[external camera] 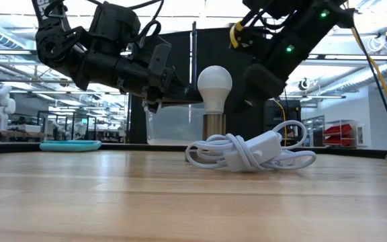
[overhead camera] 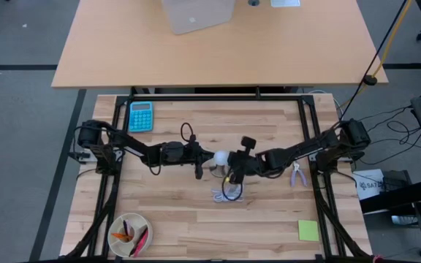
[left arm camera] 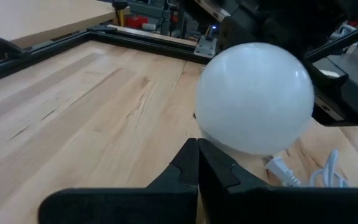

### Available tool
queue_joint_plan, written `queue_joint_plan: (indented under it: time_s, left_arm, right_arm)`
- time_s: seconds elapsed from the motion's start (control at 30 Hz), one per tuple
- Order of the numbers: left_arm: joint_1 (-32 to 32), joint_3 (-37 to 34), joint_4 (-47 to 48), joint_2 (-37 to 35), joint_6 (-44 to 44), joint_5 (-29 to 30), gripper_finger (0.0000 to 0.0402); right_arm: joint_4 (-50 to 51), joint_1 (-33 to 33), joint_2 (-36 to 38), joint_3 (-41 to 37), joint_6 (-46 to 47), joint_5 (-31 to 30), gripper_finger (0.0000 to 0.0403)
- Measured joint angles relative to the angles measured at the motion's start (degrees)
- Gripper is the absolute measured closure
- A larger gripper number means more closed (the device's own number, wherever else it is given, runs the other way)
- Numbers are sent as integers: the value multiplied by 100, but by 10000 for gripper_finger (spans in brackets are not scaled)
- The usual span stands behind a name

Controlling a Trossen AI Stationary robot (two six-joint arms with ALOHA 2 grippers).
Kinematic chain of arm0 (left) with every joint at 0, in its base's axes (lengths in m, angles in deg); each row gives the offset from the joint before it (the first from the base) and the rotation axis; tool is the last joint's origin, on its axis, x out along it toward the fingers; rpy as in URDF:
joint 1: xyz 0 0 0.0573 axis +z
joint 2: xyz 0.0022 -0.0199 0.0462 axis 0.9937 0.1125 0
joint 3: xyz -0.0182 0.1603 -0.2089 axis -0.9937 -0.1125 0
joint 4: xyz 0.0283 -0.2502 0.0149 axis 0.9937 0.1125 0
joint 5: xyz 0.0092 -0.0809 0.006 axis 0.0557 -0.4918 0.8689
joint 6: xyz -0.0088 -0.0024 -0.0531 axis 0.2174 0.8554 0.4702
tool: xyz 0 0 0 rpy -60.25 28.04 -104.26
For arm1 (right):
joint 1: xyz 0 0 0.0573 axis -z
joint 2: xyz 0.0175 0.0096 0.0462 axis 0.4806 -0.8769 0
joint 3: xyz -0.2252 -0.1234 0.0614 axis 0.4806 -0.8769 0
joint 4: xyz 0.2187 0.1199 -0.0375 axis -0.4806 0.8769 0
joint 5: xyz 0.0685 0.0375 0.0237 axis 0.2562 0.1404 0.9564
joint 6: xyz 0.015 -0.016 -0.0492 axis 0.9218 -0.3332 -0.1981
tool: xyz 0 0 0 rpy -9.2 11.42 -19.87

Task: Screw lightbulb
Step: Insert the light bulb into the lamp

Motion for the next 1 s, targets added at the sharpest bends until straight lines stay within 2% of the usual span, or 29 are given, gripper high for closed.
queue_joint_plan:
  time_s: [0.3,0.53,0.77,1.0]
  left_arm:
    - [-2,0,87,0,-6,0,401]
    - [-1,0,159,-2,-76,0,401]
    - [-2,0,221,-19,-157,0,401]
    - [-121,-11,1163,-705,-310,333,401]
  right_arm:
    - [96,-341,0,-11,372,-481,403]
    - [-21,-543,0,-337,800,-698,403]
    - [-1339,-690,0,-909,571,-820,403]
    - [-1706,-616,0,-1102,371,-1038,403]
